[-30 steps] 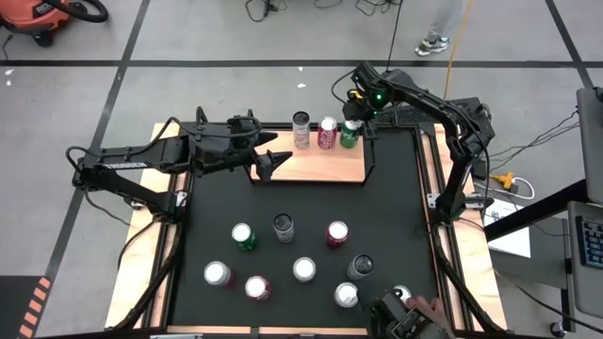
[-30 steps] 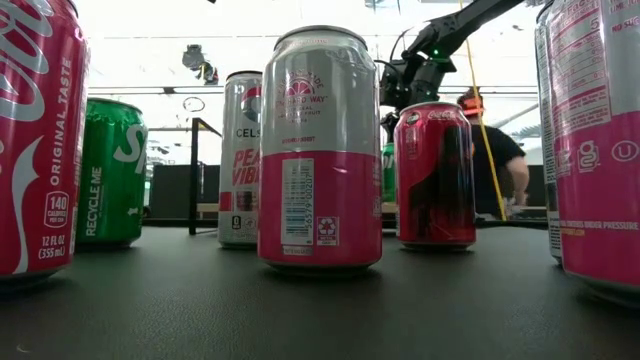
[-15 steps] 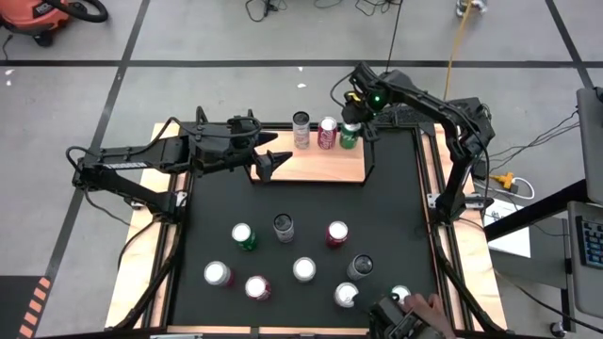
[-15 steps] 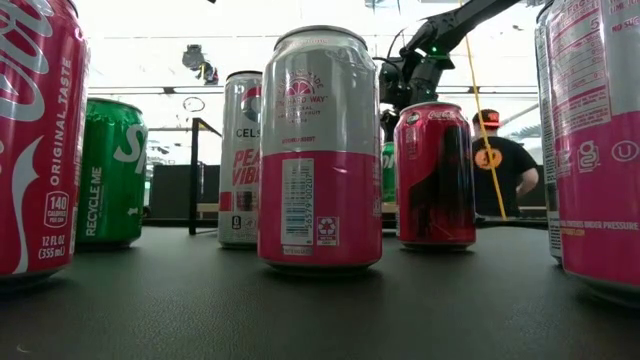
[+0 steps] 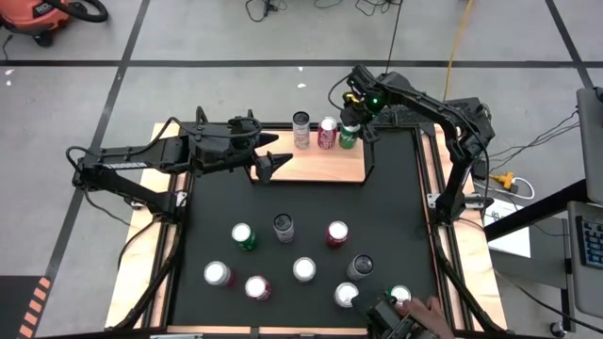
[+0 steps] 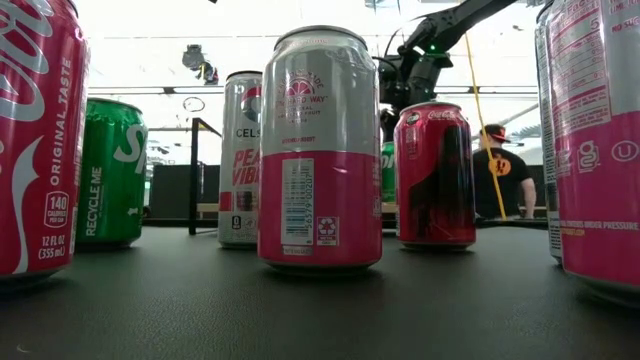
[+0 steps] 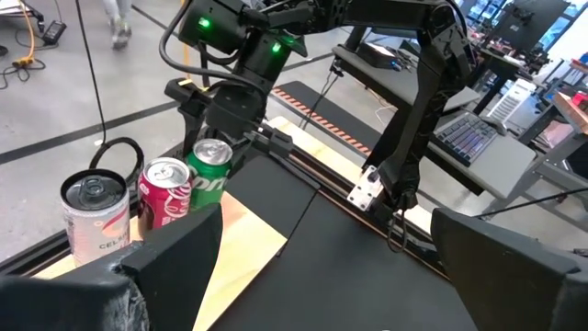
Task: Place canned beverage on shelf
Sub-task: Put the top red soda can on the shelf
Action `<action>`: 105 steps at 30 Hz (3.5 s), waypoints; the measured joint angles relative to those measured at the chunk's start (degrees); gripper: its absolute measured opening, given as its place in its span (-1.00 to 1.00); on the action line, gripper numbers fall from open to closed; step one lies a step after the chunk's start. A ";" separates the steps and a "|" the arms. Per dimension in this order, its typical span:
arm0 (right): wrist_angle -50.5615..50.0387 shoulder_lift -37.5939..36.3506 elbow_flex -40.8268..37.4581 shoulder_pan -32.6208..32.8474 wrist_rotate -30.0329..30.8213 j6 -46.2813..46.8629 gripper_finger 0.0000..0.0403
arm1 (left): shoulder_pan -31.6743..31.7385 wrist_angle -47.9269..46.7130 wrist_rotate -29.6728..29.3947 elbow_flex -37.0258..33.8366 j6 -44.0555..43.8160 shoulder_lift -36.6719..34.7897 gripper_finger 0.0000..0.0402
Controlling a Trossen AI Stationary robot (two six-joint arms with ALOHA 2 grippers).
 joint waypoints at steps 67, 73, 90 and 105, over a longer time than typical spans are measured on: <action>-25.06 18.51 30.99 0.37 8.71 56.85 0.77 | -0.20 0.42 1.97 0.00 -0.30 0.00 0.94; -24.17 18.58 30.99 0.37 8.54 56.33 0.71 | -0.11 0.41 1.97 0.00 -0.13 0.00 0.94; -27.93 18.43 31.06 0.51 4.10 50.53 0.26 | -0.09 0.26 2.03 0.00 1.16 0.00 0.94; -27.93 18.12 31.04 3.80 7.60 25.51 0.26 | -0.09 0.24 4.47 0.00 1.53 0.00 0.94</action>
